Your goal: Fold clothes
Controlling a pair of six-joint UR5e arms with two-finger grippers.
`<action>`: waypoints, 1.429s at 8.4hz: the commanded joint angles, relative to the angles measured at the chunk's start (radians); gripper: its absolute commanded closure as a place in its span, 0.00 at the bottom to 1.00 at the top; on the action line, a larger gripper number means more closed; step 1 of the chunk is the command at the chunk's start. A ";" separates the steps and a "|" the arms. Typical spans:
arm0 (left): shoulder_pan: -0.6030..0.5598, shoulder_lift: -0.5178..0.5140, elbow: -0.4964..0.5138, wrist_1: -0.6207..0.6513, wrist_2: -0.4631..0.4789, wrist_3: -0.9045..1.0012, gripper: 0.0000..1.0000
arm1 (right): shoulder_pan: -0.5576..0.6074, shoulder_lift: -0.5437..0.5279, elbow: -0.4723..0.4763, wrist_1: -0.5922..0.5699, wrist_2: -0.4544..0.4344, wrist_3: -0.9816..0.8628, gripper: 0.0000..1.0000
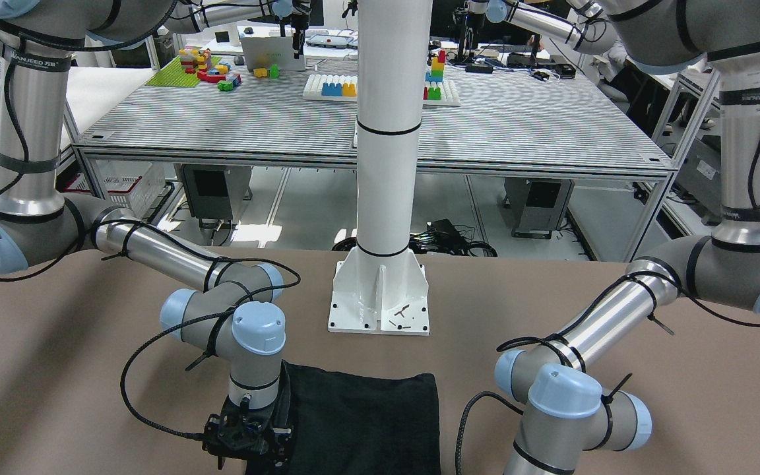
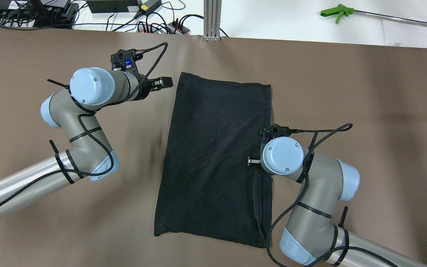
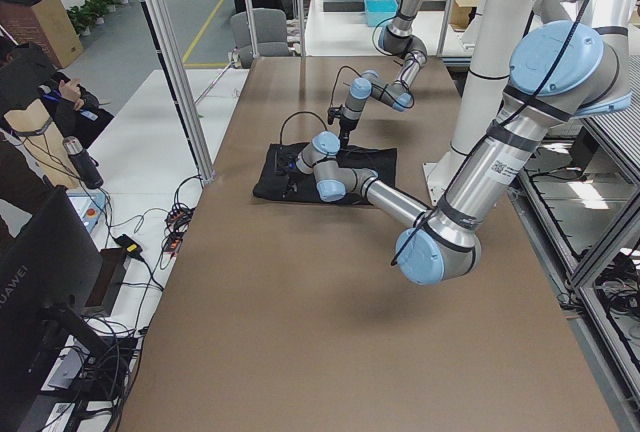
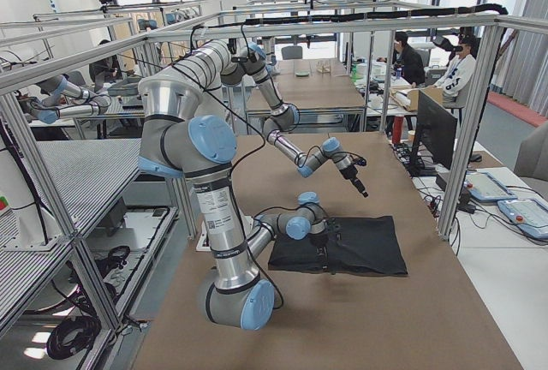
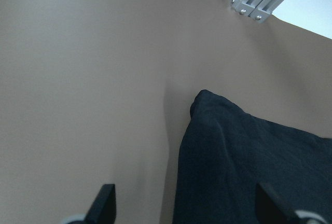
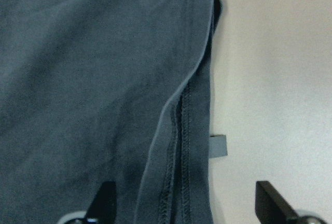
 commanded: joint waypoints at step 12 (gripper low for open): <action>0.024 -0.024 0.002 0.000 0.035 -0.001 0.05 | -0.075 -0.187 0.288 0.333 0.051 0.369 0.06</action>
